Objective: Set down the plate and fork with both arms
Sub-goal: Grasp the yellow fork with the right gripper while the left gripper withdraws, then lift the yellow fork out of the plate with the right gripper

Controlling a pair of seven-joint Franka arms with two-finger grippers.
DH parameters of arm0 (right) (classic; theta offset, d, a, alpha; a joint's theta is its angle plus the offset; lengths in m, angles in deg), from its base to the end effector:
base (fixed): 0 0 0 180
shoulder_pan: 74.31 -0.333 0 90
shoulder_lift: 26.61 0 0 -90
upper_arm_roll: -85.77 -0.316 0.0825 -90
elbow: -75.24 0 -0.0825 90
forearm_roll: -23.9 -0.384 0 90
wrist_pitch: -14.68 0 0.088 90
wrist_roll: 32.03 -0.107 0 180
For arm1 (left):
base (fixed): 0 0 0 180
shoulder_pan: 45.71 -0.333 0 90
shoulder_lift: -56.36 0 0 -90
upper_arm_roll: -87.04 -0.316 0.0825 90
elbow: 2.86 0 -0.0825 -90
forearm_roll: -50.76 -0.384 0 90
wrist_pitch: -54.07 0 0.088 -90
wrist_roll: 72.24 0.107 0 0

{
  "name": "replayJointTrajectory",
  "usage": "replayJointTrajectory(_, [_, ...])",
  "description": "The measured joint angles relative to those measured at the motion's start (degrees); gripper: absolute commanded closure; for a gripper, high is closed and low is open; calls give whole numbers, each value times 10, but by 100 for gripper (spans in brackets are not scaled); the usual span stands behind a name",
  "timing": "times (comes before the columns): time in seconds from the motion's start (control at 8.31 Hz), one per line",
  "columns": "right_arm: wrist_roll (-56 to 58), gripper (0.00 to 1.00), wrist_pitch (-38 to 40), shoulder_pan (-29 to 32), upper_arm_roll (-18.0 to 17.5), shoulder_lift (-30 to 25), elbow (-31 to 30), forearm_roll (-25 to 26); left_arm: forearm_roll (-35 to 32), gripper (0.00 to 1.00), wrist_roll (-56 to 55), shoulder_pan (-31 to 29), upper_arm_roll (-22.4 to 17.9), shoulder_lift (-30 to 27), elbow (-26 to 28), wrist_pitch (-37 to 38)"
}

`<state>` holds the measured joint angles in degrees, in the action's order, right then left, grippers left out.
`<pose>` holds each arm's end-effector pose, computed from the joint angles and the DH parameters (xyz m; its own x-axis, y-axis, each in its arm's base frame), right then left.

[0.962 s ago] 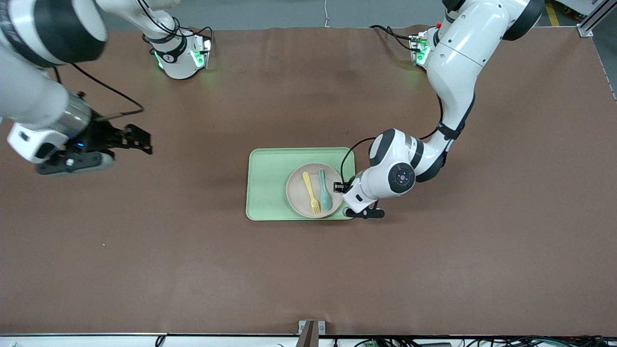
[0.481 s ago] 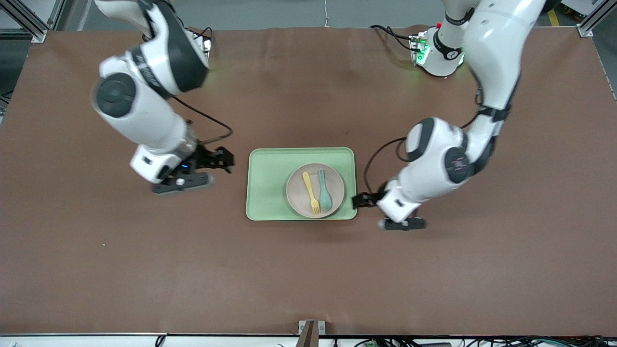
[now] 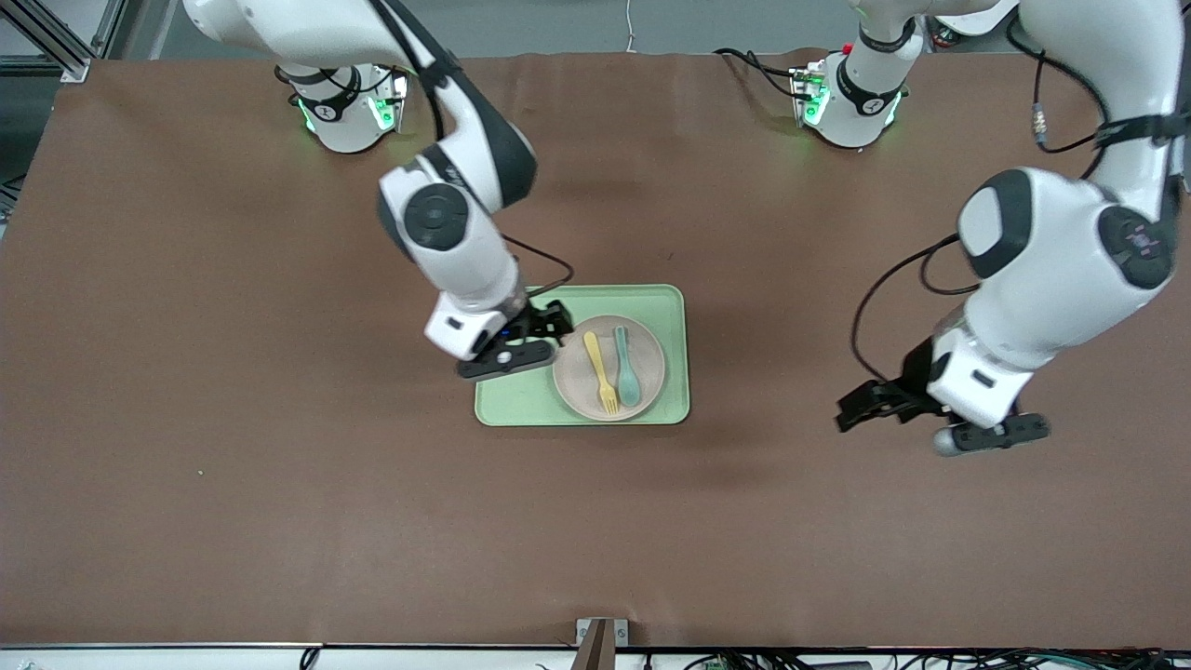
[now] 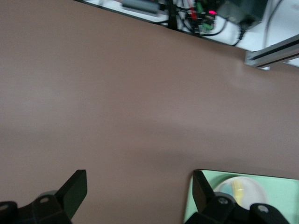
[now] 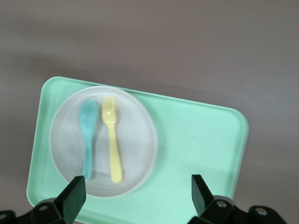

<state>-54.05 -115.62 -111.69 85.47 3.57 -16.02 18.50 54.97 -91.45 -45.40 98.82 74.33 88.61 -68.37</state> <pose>0.5563 0.4319 0.3427 0.9723 0.2068 0.1093 0.2205 -0.9662 -0.1336 0.6621 -0.1290 0.4779 0.9674 0.1872 0.1706 0.1522 -0.9680 0.1993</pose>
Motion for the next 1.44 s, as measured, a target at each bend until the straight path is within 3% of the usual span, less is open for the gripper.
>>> replayJointTrajectory(0.24, [-1,1,-60,-37,1,55,7,19,-39,1,17,-14,-16,-64,2,83])
replayJointTrajectory(0.48, [-1,14,-106,-53,2,103,18,24,-40,1,68,39,-88,-138,7,149])
replayJointTrajectory(0.96, [-1,24,-129,-53,6,131,27,25,-40,1,95,56,-98,-220,28,252])
replayJointTrajectory(1.44, [-1,29,-133,-53,6,152,30,32,-41,1,158,38,-100,-235,9,281])
